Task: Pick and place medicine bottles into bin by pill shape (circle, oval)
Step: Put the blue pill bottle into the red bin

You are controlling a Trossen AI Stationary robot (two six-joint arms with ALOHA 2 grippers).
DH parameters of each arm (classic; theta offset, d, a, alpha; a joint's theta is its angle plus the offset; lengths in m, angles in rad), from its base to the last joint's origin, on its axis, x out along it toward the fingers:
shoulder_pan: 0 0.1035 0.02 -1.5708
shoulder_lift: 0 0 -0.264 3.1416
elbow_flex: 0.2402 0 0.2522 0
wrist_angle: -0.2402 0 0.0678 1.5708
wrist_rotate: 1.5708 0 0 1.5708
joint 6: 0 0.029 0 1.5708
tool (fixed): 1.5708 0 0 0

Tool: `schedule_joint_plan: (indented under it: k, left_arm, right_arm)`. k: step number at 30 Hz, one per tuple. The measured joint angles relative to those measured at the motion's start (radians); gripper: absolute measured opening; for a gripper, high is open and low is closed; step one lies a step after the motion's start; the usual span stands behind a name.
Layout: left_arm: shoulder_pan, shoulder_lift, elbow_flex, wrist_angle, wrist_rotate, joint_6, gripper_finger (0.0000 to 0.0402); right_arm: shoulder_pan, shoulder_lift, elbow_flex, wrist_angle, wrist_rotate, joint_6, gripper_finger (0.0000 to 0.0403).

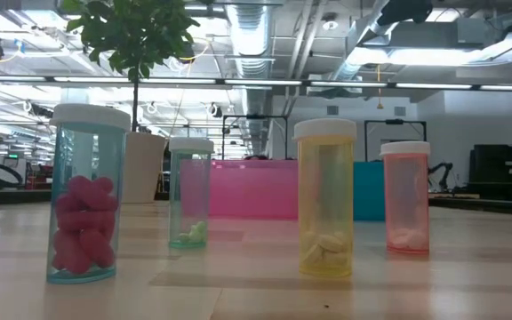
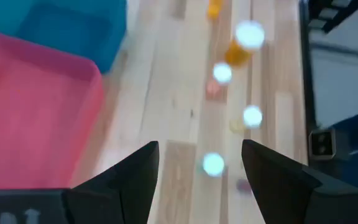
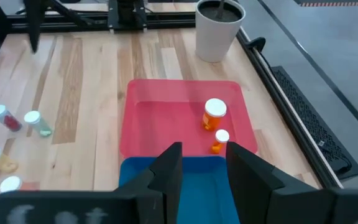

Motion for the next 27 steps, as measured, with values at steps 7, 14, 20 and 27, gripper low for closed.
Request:
schedule_joint_plan:
  k: [7,14,20,27]
  left_arm:
    - [-0.127,0.099,0.0,0.041,-0.056,-0.169,0.0224]
    - [-0.207,0.211,0.0,0.143,-0.055,-0.257,0.0224]
    - [-0.257,0.282,0.001,0.183,-0.048,-0.297,0.0224]
    - [-0.26,0.306,-0.004,0.178,-0.123,-0.268,0.0224]
  right_arm:
    - [0.0,0.0,0.0,0.001,0.0,0.008,0.0136]
    - [0.0,0.0,0.0,0.001,0.0,0.009,0.0136]
    - [0.0,0.0,0.0,0.001,0.0,0.011,0.0136]
    - [0.0,0.0,0.0,0.001,-0.001,0.01,0.0136]
